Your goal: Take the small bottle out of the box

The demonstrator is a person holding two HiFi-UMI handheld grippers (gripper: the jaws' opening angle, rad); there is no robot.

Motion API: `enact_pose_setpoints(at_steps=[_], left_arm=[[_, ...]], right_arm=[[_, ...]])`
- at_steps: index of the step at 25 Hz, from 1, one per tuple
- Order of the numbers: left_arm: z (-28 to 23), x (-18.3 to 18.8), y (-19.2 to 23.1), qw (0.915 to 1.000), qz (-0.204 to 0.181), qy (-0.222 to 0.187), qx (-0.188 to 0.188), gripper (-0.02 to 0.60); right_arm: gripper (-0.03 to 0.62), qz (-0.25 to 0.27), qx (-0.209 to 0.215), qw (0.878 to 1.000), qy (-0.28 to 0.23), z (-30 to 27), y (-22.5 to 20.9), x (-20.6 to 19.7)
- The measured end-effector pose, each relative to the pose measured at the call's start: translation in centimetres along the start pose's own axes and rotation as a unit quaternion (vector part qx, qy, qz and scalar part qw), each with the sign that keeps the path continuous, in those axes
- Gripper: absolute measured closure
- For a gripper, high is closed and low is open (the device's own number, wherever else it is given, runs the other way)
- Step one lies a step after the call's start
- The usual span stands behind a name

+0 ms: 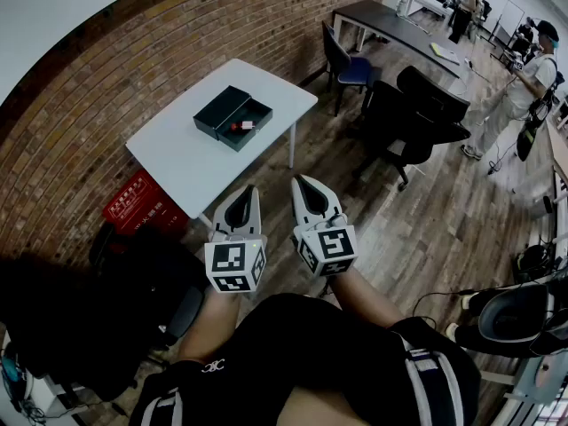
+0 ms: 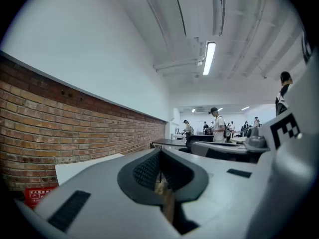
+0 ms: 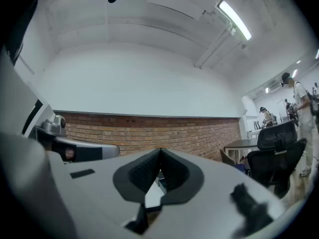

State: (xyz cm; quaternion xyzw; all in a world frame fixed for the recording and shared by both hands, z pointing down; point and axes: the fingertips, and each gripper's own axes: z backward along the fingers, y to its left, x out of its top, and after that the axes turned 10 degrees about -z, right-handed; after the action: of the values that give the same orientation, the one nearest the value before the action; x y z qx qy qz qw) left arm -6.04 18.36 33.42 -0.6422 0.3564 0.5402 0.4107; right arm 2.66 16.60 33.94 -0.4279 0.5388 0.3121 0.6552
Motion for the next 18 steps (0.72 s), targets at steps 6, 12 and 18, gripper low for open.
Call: enact_pose_setpoints(at_steps=[6, 12, 18], left_arm=[[0.4, -0.6, -1.0, 0.9999, 0.009, 0.009, -0.007, 0.571], [0.9, -1.0, -1.6, 0.9998, 0.010, 0.015, -0.006, 0.570], [1.1, -1.2, -1.9, 0.9998, 0.007, 0.019, -0.005, 0.570]], right_arm=[[0.565, -0.008, -0.001, 1.000, 0.007, 0.9, -0.2, -0.7], [0.563, -0.025, 0.001, 0.999, 0.022, 1.6, -0.3, -1.5], [0.563, -0.032, 0.007, 0.999, 0.022, 1.9, 0.0, -1.8]])
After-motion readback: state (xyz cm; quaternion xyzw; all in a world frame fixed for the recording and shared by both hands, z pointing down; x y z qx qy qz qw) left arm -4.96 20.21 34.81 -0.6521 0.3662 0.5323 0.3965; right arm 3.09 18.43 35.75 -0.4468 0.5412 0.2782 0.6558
